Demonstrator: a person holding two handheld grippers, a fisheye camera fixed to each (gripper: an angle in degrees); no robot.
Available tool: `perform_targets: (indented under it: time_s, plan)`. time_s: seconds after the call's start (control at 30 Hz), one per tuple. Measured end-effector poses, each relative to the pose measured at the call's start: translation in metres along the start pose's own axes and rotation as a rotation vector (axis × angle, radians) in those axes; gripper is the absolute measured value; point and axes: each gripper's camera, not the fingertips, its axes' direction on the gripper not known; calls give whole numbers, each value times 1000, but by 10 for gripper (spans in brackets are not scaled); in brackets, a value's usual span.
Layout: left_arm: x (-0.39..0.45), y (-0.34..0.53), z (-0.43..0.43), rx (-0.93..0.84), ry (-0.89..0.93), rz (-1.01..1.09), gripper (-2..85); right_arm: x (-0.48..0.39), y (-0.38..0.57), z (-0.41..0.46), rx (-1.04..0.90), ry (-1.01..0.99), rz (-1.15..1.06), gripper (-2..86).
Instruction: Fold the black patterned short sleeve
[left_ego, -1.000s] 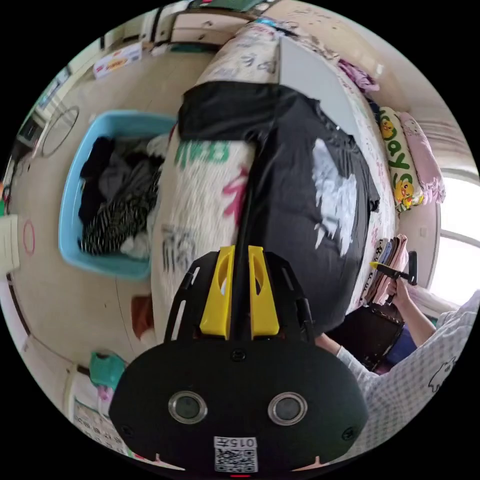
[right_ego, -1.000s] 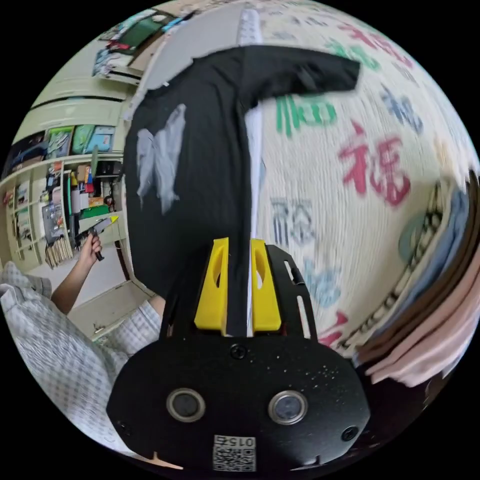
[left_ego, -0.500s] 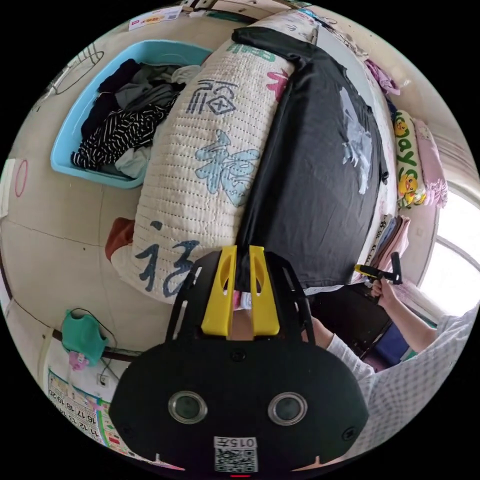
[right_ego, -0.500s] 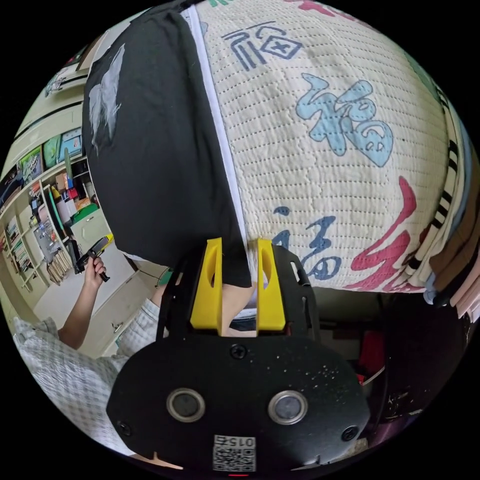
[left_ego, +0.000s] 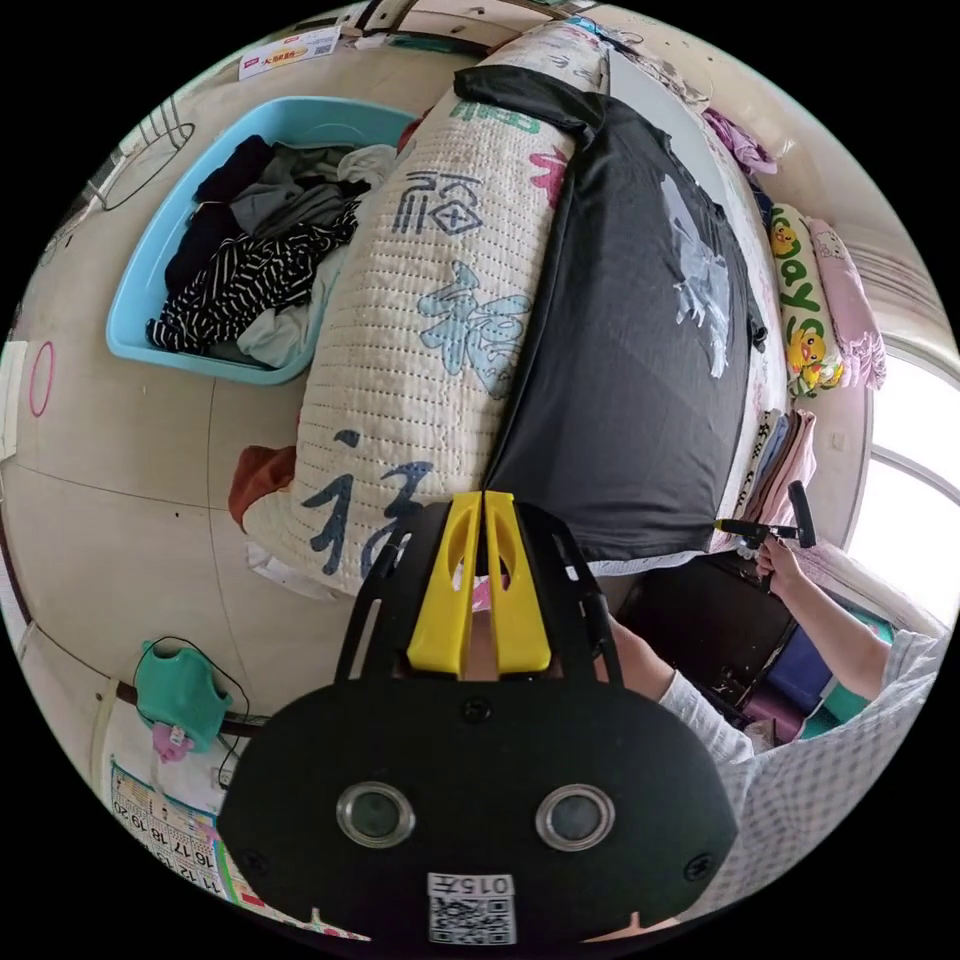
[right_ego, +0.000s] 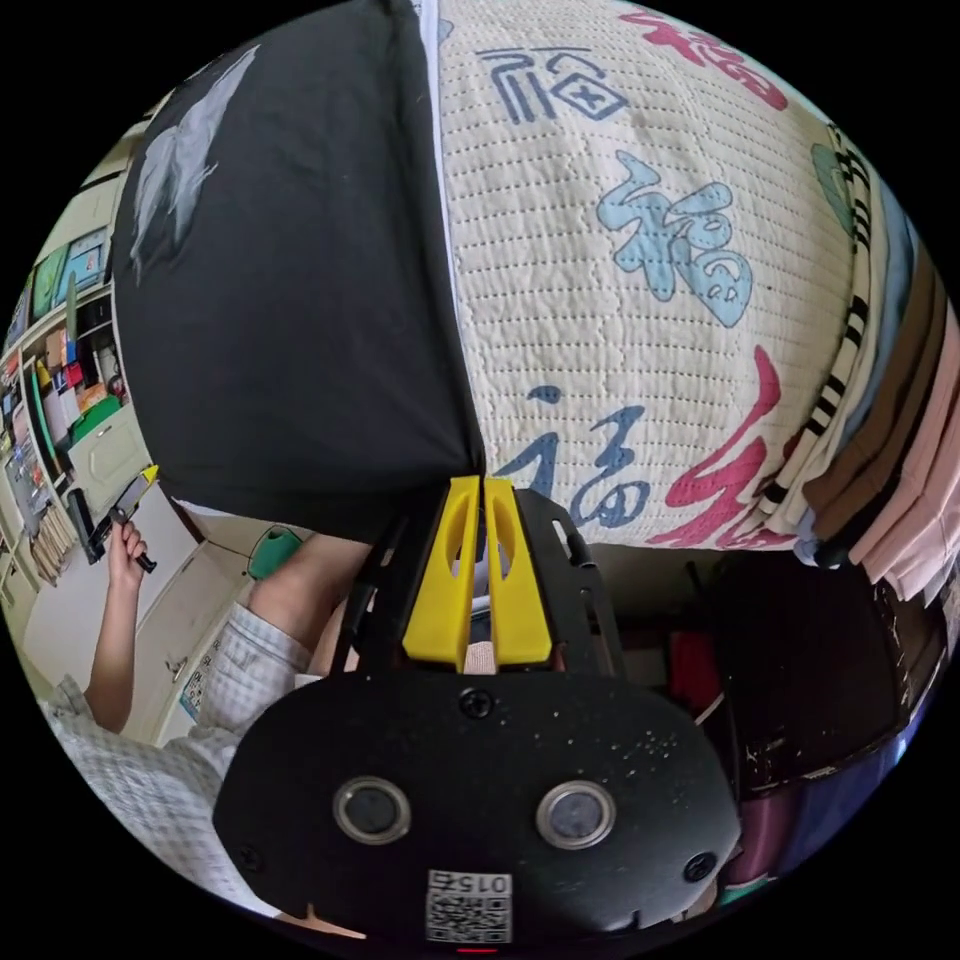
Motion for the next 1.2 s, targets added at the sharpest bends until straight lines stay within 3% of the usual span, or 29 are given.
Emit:
perform_targets:
  time_s: [0.2, 0.47, 0.6, 0.7, 0.83, 1.03, 1.2]
  plan:
    - [33, -5, 31, 11, -119, 9, -4, -24, 9, 34, 117, 58, 122, 2]
    - [82, -8, 65, 41, -293, 94, -2, -20, 15, 77, 155, 26, 104, 6]
    - [97, -21, 75, -38, -307, 126, -2, 11, 19, 102, 150, -129, 85, 13]
    - [98, -37, 81, -209, -167, 115, 0, 45, 20, 120, 105, -302, 72, 30]
    - [119, -49, 60, -220, -271, 35, 8, 99, 30, 134, 89, -452, 122, 52]
    - [272, -136, 50, -7, -328, 238, 31, 166, 23, 104, 283, -513, 123, 57]
    - [446, -256, 110, 110, -56, 541, 46, 185, -39, 57, 531, -575, 41, 76]
